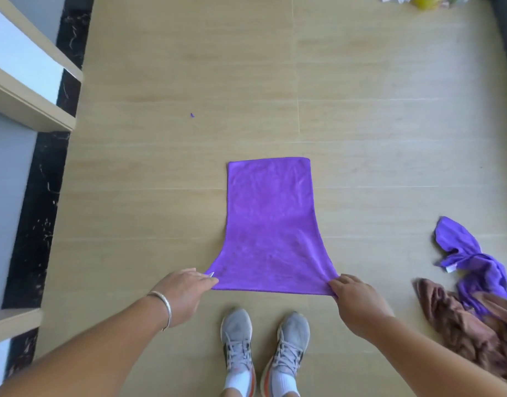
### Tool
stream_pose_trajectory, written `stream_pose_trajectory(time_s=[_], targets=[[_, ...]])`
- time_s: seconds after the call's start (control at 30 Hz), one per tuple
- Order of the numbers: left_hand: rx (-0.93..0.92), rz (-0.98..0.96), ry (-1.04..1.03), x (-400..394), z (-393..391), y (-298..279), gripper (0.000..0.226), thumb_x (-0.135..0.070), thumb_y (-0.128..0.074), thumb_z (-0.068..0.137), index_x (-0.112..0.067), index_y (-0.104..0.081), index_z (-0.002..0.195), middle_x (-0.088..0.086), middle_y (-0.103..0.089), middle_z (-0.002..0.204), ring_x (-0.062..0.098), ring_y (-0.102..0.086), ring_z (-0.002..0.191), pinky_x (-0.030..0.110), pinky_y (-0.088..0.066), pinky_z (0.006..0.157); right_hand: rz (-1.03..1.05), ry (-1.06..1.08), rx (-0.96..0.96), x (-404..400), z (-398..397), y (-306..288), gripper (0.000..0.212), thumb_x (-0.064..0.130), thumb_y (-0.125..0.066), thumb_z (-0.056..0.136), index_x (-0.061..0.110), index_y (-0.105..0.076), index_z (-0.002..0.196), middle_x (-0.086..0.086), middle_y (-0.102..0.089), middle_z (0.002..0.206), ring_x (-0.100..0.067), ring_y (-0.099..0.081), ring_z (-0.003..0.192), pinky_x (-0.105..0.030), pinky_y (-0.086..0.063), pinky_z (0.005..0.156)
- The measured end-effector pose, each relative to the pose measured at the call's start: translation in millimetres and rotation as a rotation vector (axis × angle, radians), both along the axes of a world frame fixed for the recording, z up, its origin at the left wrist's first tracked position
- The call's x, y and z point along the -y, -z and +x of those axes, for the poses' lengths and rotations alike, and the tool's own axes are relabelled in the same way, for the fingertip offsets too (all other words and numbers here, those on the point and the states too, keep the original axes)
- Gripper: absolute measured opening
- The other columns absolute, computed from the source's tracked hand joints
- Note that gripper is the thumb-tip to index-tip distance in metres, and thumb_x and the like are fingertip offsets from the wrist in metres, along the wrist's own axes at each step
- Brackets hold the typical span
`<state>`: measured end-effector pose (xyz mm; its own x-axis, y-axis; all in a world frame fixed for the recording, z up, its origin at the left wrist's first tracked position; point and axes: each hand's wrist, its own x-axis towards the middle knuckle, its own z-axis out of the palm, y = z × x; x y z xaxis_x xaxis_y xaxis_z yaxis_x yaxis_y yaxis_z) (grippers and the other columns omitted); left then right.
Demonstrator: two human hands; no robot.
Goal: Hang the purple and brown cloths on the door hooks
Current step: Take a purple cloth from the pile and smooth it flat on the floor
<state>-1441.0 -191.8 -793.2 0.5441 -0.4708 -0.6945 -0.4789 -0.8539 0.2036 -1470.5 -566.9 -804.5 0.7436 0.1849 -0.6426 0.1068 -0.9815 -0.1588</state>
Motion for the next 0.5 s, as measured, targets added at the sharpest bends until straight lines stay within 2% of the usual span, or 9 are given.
stream_pose_trajectory(time_s=[0.1,0.17,0.23,0.33,0.4,0.5], targets=[[-0.021,0.016,-0.01,2.5,-9.7,33.0,0.06,-0.003,-0.035,0.09,-0.026,-0.036,0.146,-0.005,-0.05,0.142,0.022,-0.045,0.128,0.026,-0.022,0.112,0.006,0.006,-0.063,0.8,-16.6,27.8,0.025,0.018,-0.039,0.095,0.027,-0.056,0.111,0.009,-0.056,0.118,-0.013,-0.044,0.123,-0.027,-0.042,0.091],[-0.017,0.019,-0.044,5.5,-7.3,50.4,0.054,-0.007,-0.037,0.089,-0.029,-0.044,0.138,-0.003,-0.06,0.126,0.024,-0.051,0.119,0.028,-0.032,0.102,0.012,0.015,-0.074,2.3,-15.7,43.4,0.023,0.018,-0.039,0.096,0.026,-0.057,0.108,0.01,-0.056,0.116,-0.012,-0.045,0.12,-0.027,-0.042,0.087],[-0.015,0.02,-0.127,8.6,3.1,66.2,0.044,-0.011,-0.038,0.09,-0.032,-0.052,0.127,-0.002,-0.065,0.113,0.025,-0.054,0.113,0.03,-0.037,0.092,0.025,0.047,-0.065,2.9,-5.0,59.0,0.024,0.018,-0.039,0.095,0.026,-0.059,0.106,0.009,-0.056,0.113,-0.013,-0.047,0.117,-0.027,-0.042,0.085],[0.014,0.018,-0.28,14.1,34.8,93.2,0.032,-0.013,-0.038,0.09,-0.027,-0.06,0.11,0.005,-0.068,0.099,0.032,-0.057,0.105,0.035,-0.047,0.082,0.037,0.138,0.003,2.8,27.4,84.9,0.024,0.023,-0.04,0.097,0.021,-0.063,0.099,0.004,-0.059,0.106,-0.017,-0.051,0.109,-0.029,-0.041,0.08],[0.055,0.013,-0.351,16.8,63.5,113.4,0.03,-0.017,-0.04,0.09,-0.027,-0.062,0.109,0.006,-0.069,0.102,0.032,-0.06,0.1,0.036,-0.049,0.078,0.03,0.197,0.059,3.1,55.2,103.9,0.023,0.027,-0.043,0.097,0.02,-0.065,0.098,0.001,-0.06,0.103,-0.019,-0.052,0.107,-0.029,-0.04,0.076],[0.098,0.006,-0.415,20.8,111.9,148.6,0.032,-0.02,-0.042,0.093,-0.029,-0.065,0.113,0.002,-0.069,0.11,0.029,-0.061,0.1,0.033,-0.05,0.081,0.014,0.251,0.127,4.2,99.9,138.9,0.023,0.031,-0.047,0.097,0.019,-0.067,0.098,0.001,-0.06,0.103,-0.02,-0.052,0.106,-0.028,-0.037,0.073]])
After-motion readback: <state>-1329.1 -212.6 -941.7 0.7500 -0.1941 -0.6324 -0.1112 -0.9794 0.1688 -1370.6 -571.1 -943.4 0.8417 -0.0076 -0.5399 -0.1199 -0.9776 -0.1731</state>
